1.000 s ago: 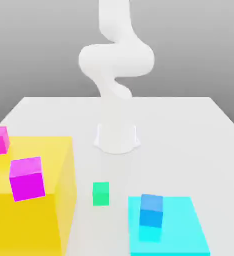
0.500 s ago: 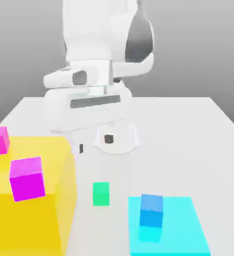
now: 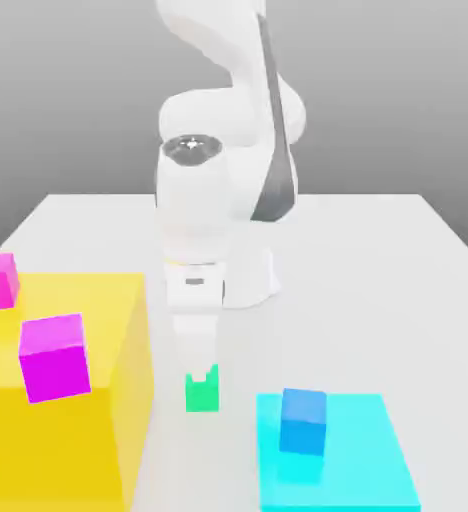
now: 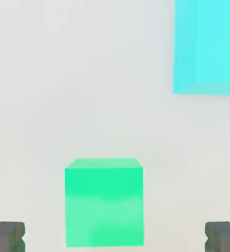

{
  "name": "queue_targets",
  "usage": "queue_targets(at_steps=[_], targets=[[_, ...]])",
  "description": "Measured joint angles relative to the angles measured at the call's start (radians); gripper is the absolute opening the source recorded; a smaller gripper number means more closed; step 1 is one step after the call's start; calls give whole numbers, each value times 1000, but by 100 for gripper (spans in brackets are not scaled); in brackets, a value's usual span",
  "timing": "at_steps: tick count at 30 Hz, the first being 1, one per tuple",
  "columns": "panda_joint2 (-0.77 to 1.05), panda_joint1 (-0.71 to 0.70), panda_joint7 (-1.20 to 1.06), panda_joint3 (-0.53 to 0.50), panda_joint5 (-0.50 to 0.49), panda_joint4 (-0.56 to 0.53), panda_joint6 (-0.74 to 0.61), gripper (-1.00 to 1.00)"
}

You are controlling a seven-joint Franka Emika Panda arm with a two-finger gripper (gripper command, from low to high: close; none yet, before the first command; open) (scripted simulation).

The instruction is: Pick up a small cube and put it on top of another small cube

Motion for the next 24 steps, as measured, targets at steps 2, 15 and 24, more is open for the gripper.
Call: queue_targets(at_steps=[2,15,24], targets=[[20,17,-42,-3,52,10,10,0],[164,-47,-376,169,501,66,90,0],[262,-242,-548,431,738,85,171,0]])
